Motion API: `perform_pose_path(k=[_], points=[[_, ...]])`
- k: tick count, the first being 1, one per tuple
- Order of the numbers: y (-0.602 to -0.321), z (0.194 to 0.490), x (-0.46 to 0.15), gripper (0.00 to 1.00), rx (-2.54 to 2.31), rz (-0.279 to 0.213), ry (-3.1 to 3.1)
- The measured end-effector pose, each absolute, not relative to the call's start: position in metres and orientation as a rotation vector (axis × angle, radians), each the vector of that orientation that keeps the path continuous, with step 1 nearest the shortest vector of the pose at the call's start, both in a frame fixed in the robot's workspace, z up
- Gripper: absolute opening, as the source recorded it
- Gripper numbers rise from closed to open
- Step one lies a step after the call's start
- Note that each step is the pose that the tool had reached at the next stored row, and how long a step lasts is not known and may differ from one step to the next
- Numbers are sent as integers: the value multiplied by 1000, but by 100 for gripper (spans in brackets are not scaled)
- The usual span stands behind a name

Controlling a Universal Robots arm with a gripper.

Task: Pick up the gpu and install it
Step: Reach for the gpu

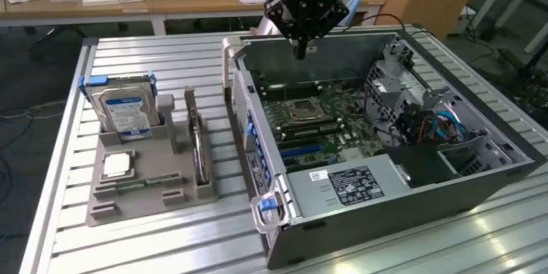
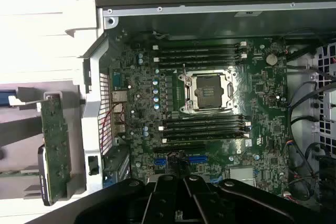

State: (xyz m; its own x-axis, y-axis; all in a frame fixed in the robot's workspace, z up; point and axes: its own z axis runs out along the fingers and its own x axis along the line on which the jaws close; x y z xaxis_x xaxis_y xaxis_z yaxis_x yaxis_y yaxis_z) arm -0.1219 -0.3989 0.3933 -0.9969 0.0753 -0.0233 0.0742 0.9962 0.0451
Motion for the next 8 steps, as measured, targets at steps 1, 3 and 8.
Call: perform_pose_path(k=[1,3,8], points=[[-399,393,-122,11,117,69,3114],[-399,393,-122,11,117,69,3114],[-399,393,-122,11,116,69,3114]])
